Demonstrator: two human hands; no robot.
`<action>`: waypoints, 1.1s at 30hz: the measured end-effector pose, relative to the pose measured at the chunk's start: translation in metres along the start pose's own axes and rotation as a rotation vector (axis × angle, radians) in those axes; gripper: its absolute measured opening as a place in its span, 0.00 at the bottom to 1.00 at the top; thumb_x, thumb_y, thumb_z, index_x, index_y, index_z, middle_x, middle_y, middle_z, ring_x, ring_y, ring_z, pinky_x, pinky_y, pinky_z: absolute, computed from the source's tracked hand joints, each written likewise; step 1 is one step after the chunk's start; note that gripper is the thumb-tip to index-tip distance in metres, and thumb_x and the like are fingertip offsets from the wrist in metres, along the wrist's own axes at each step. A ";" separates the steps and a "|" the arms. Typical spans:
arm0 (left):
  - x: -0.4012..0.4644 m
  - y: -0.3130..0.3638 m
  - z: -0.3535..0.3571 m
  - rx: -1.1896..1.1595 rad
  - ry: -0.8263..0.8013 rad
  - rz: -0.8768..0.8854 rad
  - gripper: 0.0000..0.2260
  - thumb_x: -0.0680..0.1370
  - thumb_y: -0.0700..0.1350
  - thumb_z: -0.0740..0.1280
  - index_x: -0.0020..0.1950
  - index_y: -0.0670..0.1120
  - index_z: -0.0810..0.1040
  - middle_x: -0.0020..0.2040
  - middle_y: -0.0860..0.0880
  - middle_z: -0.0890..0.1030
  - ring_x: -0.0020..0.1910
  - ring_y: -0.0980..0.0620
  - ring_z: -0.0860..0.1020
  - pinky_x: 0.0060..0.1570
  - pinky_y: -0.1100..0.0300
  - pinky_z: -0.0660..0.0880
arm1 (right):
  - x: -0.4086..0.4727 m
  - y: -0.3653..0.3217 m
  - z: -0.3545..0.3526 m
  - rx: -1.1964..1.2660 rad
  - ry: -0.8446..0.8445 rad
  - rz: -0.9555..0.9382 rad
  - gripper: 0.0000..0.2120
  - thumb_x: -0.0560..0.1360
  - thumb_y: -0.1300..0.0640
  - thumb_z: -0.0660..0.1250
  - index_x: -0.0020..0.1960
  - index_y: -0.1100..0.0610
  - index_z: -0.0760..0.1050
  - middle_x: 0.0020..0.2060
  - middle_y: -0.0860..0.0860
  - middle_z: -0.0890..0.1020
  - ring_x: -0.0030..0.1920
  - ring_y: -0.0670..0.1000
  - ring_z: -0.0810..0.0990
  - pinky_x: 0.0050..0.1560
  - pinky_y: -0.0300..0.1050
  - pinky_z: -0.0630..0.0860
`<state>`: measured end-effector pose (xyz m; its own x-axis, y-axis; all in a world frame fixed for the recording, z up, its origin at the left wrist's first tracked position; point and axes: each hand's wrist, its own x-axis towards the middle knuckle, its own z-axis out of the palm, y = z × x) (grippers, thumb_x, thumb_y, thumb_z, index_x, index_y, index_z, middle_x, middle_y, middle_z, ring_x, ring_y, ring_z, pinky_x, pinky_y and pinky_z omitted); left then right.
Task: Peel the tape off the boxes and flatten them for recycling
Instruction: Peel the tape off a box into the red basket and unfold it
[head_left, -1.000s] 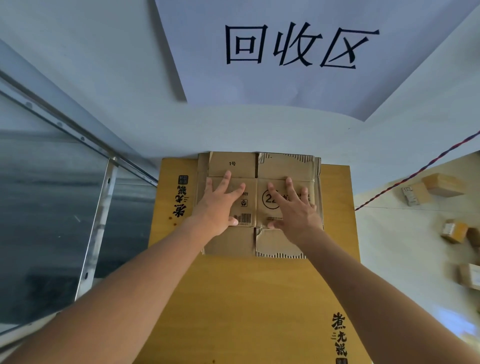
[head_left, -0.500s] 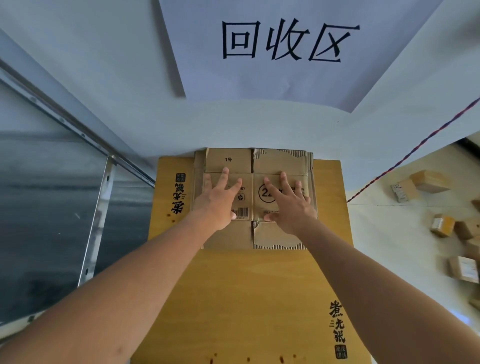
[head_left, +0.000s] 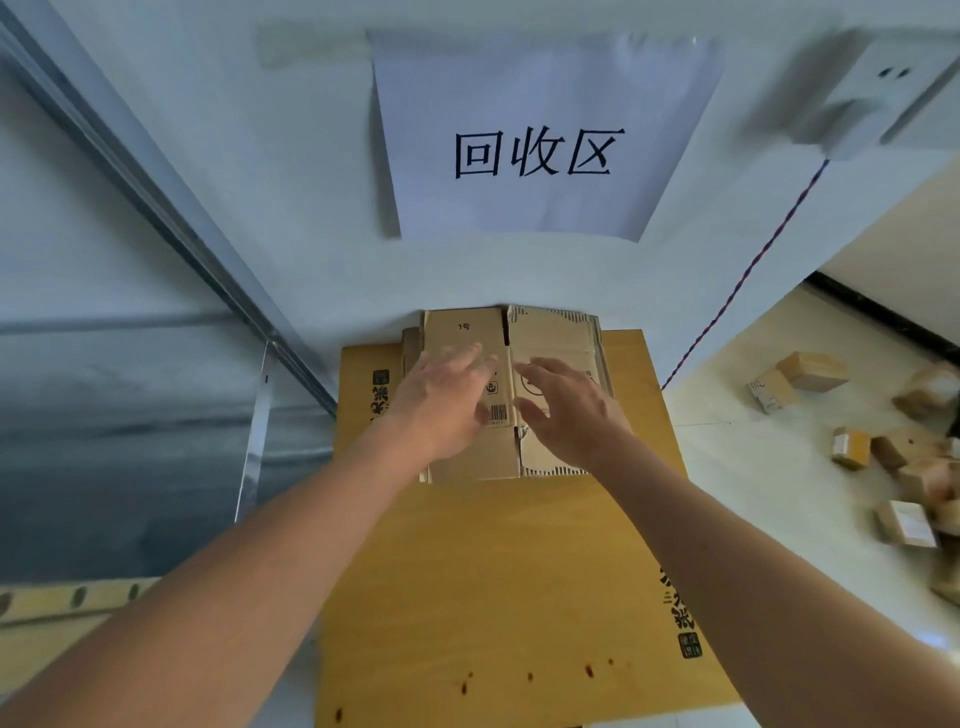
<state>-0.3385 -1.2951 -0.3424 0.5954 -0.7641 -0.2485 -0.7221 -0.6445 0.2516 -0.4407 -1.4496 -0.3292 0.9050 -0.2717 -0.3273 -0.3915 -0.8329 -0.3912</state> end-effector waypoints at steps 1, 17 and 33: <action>-0.009 0.004 -0.009 0.002 0.013 0.013 0.33 0.82 0.49 0.68 0.84 0.51 0.57 0.84 0.46 0.56 0.82 0.42 0.57 0.79 0.45 0.48 | -0.011 -0.006 -0.006 -0.008 0.026 -0.008 0.24 0.85 0.48 0.60 0.80 0.49 0.63 0.79 0.49 0.65 0.78 0.54 0.65 0.76 0.56 0.65; -0.232 0.094 -0.112 0.114 0.354 -0.184 0.25 0.85 0.57 0.59 0.81 0.53 0.62 0.81 0.50 0.63 0.79 0.47 0.63 0.76 0.45 0.63 | -0.190 -0.068 -0.090 -0.239 0.222 -0.367 0.32 0.82 0.31 0.50 0.81 0.45 0.58 0.82 0.49 0.60 0.82 0.55 0.55 0.80 0.55 0.53; -0.518 0.088 -0.183 0.162 0.620 -0.500 0.25 0.83 0.62 0.56 0.79 0.57 0.64 0.79 0.55 0.65 0.77 0.49 0.66 0.67 0.43 0.73 | -0.365 -0.271 -0.106 -0.285 0.387 -0.855 0.30 0.82 0.32 0.53 0.78 0.45 0.66 0.75 0.48 0.73 0.74 0.53 0.71 0.73 0.55 0.69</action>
<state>-0.6456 -0.9616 -0.0204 0.9137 -0.2951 0.2795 -0.3328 -0.9379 0.0977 -0.6470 -1.1758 -0.0127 0.8766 0.3807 0.2942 0.4304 -0.8938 -0.1259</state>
